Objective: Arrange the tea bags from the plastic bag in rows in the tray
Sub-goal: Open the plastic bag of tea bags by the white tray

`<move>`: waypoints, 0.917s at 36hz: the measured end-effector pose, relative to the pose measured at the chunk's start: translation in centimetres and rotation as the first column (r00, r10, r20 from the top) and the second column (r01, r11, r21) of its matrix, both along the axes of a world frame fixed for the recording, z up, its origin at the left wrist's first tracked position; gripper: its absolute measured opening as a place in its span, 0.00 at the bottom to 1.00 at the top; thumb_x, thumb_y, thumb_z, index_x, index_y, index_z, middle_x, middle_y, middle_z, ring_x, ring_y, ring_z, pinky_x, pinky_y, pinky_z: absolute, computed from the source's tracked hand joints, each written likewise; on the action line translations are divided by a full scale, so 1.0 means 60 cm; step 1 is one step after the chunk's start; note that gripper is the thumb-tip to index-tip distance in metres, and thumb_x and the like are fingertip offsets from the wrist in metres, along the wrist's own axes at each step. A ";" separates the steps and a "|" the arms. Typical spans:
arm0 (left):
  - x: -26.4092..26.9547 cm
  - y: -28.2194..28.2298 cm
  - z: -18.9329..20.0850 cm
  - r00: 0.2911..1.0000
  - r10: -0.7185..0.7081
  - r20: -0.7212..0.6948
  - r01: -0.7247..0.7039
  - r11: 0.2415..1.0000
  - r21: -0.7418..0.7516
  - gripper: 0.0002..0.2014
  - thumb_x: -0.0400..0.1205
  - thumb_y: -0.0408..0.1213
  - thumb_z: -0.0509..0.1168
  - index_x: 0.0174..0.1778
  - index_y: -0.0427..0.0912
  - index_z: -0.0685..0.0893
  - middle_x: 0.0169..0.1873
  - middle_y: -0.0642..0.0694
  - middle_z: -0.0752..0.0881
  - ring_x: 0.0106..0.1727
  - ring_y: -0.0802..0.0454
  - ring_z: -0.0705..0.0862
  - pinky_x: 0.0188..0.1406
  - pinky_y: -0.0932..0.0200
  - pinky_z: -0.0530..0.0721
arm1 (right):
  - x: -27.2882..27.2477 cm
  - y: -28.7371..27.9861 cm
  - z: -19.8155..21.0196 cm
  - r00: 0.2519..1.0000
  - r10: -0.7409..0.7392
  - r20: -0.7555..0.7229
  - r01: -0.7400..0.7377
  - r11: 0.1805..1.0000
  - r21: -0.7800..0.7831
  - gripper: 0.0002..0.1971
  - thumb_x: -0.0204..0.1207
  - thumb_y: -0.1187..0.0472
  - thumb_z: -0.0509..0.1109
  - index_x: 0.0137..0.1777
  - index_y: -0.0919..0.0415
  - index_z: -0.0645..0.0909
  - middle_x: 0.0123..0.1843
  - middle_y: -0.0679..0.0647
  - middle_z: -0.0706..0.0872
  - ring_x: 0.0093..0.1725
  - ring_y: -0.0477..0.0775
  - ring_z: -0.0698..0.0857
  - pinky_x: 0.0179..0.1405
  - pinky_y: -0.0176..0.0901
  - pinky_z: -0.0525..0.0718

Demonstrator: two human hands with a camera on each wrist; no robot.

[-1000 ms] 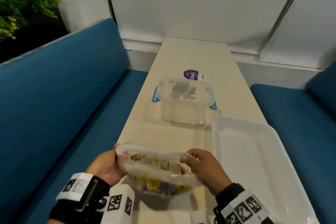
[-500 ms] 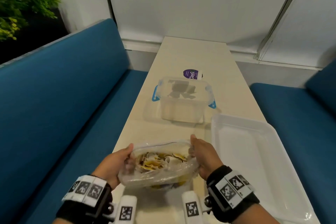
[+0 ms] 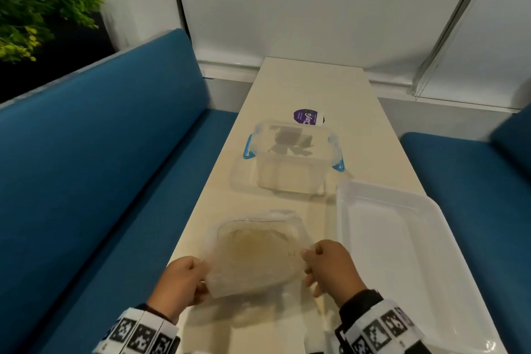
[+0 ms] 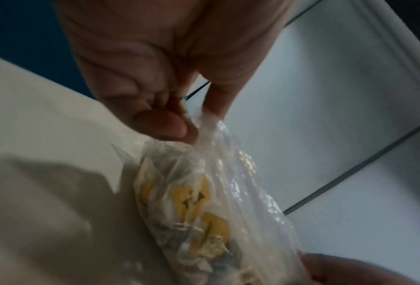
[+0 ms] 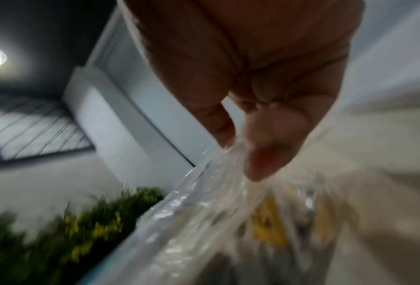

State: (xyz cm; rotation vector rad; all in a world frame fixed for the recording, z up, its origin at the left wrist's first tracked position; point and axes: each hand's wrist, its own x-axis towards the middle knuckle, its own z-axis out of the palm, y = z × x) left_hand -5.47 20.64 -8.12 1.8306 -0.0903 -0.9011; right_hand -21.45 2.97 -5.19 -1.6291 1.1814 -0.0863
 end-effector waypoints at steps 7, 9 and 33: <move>-0.019 -0.006 0.016 0.860 0.159 -0.485 -0.327 0.901 -0.285 0.10 0.85 0.32 0.57 0.48 0.29 0.81 0.32 0.37 0.89 0.33 0.44 0.87 0.17 0.61 0.84 | 0.004 -0.009 0.009 0.746 -0.601 0.287 0.136 0.560 0.818 0.12 0.85 0.68 0.54 0.53 0.71 0.79 0.53 0.69 0.86 0.51 0.65 0.85 0.42 0.58 0.87; -0.021 -0.010 0.021 0.790 0.181 -0.585 -0.433 0.841 -0.325 0.09 0.84 0.33 0.57 0.45 0.32 0.80 0.27 0.39 0.89 0.26 0.48 0.88 0.16 0.60 0.84 | 0.006 -0.018 0.006 0.696 -0.671 0.256 0.091 0.435 0.896 0.16 0.87 0.64 0.50 0.60 0.72 0.76 0.56 0.71 0.86 0.53 0.68 0.86 0.39 0.59 0.89; 0.016 -0.045 -0.015 0.926 0.177 0.333 -0.179 0.984 -0.025 0.24 0.77 0.31 0.68 0.67 0.46 0.67 0.62 0.41 0.75 0.58 0.43 0.76 0.54 0.49 0.76 | 0.039 -0.003 -0.043 0.997 0.067 0.049 -0.041 0.910 -0.412 0.08 0.81 0.59 0.64 0.40 0.56 0.79 0.50 0.53 0.70 0.41 0.47 0.72 0.33 0.29 0.66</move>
